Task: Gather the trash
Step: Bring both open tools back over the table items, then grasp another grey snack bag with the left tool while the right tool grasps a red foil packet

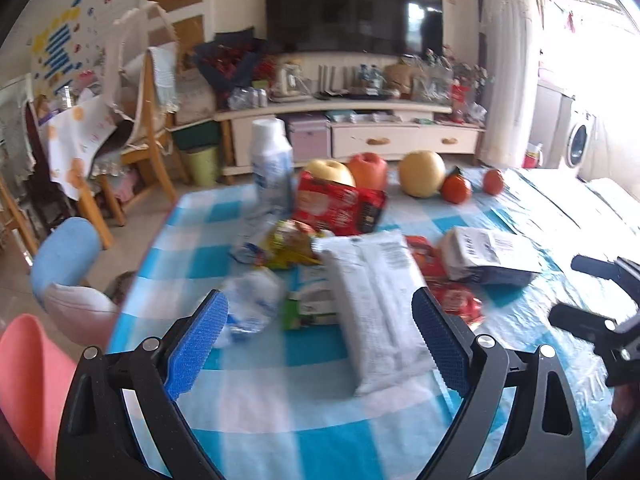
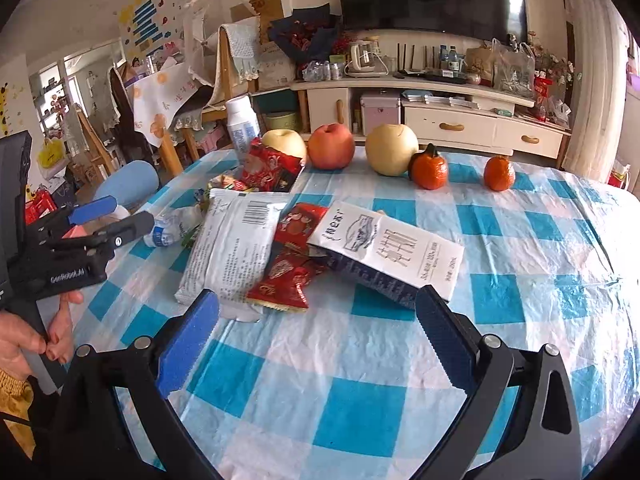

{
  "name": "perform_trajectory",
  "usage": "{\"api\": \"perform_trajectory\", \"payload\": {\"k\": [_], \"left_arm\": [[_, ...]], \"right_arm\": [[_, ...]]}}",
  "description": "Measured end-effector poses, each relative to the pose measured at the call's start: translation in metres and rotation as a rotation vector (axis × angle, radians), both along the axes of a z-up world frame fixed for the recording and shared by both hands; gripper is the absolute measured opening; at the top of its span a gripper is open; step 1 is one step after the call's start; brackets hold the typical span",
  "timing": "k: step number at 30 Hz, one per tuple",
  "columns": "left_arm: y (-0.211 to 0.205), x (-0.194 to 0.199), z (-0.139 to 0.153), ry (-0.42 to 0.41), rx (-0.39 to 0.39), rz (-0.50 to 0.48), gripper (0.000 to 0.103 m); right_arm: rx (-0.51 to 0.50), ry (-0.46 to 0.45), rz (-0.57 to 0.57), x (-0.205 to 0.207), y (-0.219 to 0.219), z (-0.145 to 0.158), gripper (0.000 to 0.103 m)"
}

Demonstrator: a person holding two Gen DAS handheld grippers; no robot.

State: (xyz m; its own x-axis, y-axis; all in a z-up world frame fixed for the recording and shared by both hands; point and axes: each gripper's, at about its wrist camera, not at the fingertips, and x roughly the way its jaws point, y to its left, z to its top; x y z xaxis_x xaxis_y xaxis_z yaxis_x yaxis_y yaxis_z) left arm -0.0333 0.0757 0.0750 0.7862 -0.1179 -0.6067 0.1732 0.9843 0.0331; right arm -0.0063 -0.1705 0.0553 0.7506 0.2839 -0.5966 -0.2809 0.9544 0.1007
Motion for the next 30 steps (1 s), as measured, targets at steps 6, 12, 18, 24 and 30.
{"api": "perform_trajectory", "payload": {"k": [6,12,18,24,30], "left_arm": [[-0.044,0.02,-0.031,0.107,0.071,0.018,0.093],[-0.054,0.039,-0.035,0.138,0.04,0.074,0.092],[-0.067,0.053,-0.045,0.172,0.084,0.102,0.092],[-0.073,0.063,-0.056,0.199,0.112,0.129,0.092],[-0.073,0.064,-0.058,0.198,0.104,0.13,0.087]], "right_arm": [[-0.041,0.018,-0.067,0.017,-0.027,-0.004,0.099],[0.024,0.095,-0.052,0.026,-0.036,-0.017,0.099],[0.083,0.139,0.013,0.031,-0.023,-0.024,0.099],[0.109,0.18,0.043,0.036,-0.015,-0.033,0.098],[0.121,0.197,0.045,0.04,-0.014,-0.037,0.098]]}}
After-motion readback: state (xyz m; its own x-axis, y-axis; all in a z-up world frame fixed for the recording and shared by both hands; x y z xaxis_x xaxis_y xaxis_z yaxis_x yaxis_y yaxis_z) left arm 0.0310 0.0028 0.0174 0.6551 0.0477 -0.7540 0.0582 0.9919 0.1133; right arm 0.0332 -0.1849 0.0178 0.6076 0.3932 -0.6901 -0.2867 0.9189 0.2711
